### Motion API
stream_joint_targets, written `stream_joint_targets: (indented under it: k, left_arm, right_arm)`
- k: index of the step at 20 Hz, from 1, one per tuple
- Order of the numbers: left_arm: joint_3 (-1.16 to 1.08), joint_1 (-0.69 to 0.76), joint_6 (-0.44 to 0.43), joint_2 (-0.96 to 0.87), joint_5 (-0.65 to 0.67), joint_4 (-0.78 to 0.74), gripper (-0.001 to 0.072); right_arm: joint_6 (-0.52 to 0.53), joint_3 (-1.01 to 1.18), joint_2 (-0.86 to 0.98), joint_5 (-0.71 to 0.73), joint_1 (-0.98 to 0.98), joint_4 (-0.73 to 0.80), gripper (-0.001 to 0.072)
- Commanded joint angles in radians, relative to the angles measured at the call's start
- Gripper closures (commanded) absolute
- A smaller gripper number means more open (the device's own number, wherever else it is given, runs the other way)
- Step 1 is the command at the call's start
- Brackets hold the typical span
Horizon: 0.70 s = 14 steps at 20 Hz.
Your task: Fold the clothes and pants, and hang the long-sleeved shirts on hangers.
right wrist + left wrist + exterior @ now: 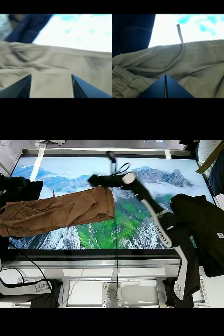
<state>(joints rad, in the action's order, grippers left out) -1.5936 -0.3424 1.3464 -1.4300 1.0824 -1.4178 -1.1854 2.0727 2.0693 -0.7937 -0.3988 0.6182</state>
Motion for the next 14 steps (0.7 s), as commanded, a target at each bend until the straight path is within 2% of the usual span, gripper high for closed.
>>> stream_joint_targets:
  k: [1,4,7,11,13,14]
  left_arm:
    - [0.000,0.000,0.000,0.001,0.000,0.016,0.0675]
    - [0.000,0.005,0.000,0.001,0.000,0.015,0.0675]
    - [0.000,0.011,0.000,0.001,0.003,0.016,0.0675]
    - [0.000,0.023,0.000,0.001,0.004,0.016,0.0675]
    - [0.000,0.025,0.000,0.001,0.004,0.016,0.0675]
    - [0.000,0.026,0.000,0.001,0.004,0.016,0.0675]
  right_arm:
    - [-0.171,-0.047,-0.024,-0.214,0.165,0.127,0.0192]
    - [-0.299,-0.127,-0.005,-0.283,0.200,0.222,0.0192]
    - [-0.323,-0.127,0.053,-0.305,0.179,0.227,0.0192]
    - [-0.379,-0.127,0.098,-0.248,0.146,0.222,0.0193]
    - [-0.397,-0.127,0.109,-0.238,0.136,0.219,0.0244]
    - [-0.397,-0.127,0.113,-0.238,0.129,0.216,0.0246]
